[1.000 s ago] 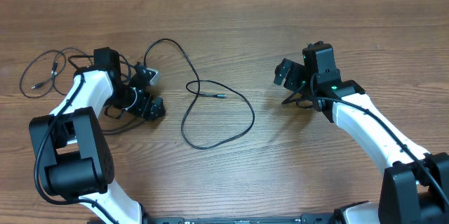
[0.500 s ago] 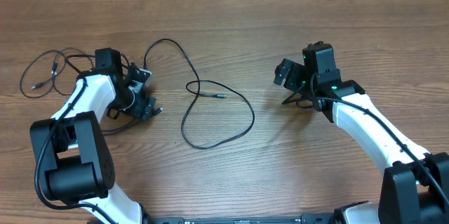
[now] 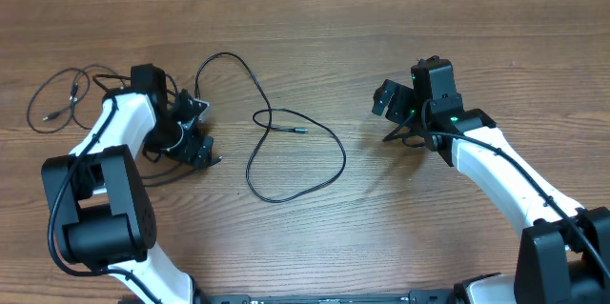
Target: Untangle cables
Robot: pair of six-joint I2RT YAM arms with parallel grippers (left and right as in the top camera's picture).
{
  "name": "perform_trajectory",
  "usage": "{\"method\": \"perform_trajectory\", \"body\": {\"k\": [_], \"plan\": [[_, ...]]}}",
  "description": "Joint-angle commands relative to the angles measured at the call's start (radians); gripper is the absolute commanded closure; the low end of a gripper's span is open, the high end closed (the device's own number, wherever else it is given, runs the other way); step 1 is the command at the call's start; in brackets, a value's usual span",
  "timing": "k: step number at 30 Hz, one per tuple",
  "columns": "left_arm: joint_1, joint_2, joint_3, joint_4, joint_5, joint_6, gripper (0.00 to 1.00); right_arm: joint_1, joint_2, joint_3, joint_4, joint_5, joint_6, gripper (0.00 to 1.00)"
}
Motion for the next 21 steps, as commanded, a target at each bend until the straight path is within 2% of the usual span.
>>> {"method": "perform_trajectory", "body": {"k": [1,4,7,12,14,16,18,19,20,21], "plan": [[0.001,0.008,0.073,-0.040,0.090,-0.024,0.14,0.003,-0.001,0.001,0.006,0.010,0.002,0.00],[-0.002,0.008,0.055,-0.073,0.133,0.058,0.13,0.003,-0.001,0.001,0.006,0.010,0.002,0.00],[-0.019,0.008,0.020,-0.074,0.100,0.067,0.14,0.003,-0.001,0.001,0.006,0.010,0.002,0.00],[-0.053,0.008,-0.111,0.079,-0.075,0.047,0.05,0.003,-0.001,0.001,0.006,0.010,0.002,0.00],[-0.055,0.008,-0.152,0.140,-0.089,0.050,0.00,0.003,-0.001,0.001,0.006,0.010,0.002,0.00],[-0.055,0.008,-0.175,0.190,-0.089,0.051,0.02,0.003,-0.001,0.001,0.006,0.010,0.002,0.00],[-0.055,0.008,-0.178,0.217,-0.094,0.048,0.17,0.003,-0.001,0.001,0.006,0.010,0.002,0.00],[-0.055,0.008,-0.178,0.228,-0.097,0.047,0.38,0.003,-0.001,0.001,0.006,0.010,0.002,0.00],[-0.055,0.008,-0.178,0.237,-0.097,0.047,0.53,0.003,-0.001,0.001,0.006,0.010,0.002,0.00],[-0.054,0.008,-0.178,0.251,-0.096,0.046,0.62,0.003,-0.001,0.001,0.006,0.010,0.002,0.00]]}}
